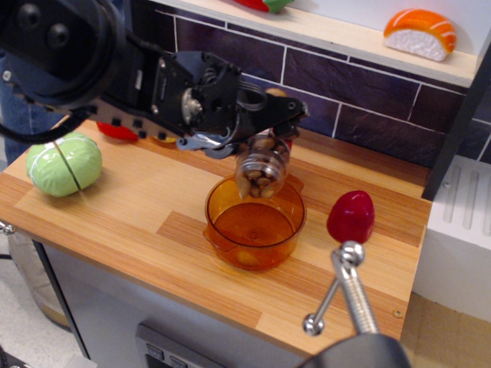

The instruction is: Pour almonds in pot

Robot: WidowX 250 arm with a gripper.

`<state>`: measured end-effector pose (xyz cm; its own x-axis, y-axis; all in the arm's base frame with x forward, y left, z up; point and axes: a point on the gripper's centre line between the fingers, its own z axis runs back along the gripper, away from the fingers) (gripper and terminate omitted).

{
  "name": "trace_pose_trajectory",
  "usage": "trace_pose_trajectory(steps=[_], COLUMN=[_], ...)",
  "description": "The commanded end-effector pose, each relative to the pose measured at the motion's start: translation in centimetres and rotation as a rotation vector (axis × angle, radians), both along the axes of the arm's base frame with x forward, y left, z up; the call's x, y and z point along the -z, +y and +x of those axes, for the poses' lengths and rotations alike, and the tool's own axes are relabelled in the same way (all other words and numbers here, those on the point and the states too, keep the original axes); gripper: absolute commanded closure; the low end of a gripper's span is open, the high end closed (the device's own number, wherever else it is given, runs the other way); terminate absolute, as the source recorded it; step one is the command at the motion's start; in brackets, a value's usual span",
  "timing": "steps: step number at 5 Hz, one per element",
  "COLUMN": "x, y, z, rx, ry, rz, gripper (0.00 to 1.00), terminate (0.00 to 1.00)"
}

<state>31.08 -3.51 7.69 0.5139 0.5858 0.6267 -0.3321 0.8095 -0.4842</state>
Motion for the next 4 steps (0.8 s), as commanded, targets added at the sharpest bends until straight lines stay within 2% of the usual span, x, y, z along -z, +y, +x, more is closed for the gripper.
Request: trace_pose_trajectory(steps=[1,2,3,4], x=[-1.2,-1.11,-1.53,-2.11], y=[0.05,-0.23,-0.04,0.09], z=[1.63,1.98,1.8,2.16], rx=[-0.037,-0.031,-0.023,-0.004], ry=[-0.118,-0.137,-0.138,-0.179], rz=[0.037,0.047,0.083,0.111], gripper=[1.0,1.0,1.0,1.0], terminate=[0.0,0.0,0.0,0.0])
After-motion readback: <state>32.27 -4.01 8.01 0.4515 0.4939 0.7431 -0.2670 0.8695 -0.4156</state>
